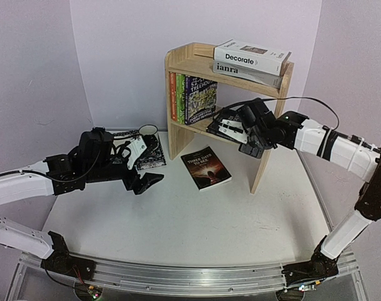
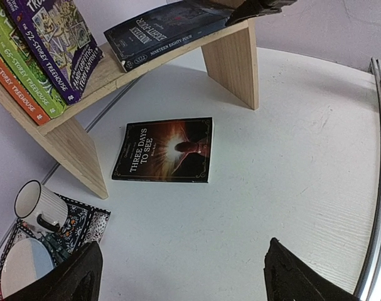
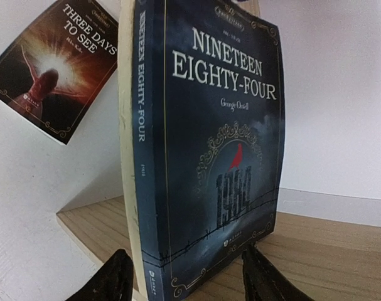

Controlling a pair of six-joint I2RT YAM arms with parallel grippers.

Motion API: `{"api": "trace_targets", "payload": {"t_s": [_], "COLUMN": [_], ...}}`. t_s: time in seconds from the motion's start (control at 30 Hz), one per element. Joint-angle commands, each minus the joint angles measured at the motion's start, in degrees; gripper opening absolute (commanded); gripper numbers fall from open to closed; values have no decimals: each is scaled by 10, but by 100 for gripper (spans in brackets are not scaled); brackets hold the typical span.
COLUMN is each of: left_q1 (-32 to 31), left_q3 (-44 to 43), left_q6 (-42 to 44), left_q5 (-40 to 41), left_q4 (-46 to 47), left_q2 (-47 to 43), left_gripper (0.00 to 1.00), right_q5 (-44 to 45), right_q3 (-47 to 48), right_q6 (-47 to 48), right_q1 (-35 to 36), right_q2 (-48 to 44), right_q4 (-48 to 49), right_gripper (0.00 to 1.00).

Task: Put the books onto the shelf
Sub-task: Adjust the book on the shelf.

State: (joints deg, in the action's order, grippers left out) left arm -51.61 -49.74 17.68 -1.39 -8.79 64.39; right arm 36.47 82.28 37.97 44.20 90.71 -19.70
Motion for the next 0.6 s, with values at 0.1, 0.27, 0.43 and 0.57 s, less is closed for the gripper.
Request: {"api": "trace_targets", "payload": {"t_s": [0.1, 0.27, 0.43, 0.57], "left_q1": [4, 4, 7, 19], "left_q3": [-4, 1, 13, 25], "left_q6": [-45, -82, -111, -126], "left_q5": [51, 90, 137, 160], "left_q4": [60, 82, 107, 111], "left_q2": [14, 18, 4, -14], "left_gripper": [99, 100, 100, 100], "right_q5": [2, -24, -76, -88], "right_q3": [40, 33, -16, -55], "right_q6": [-84, -174, -265, -296], "right_q1": [87, 129, 141, 142], "right_q2": [-17, -6, -5, 2], "right_q4": [-32, -18, 35, 81], "right_gripper": [61, 63, 64, 64]}}
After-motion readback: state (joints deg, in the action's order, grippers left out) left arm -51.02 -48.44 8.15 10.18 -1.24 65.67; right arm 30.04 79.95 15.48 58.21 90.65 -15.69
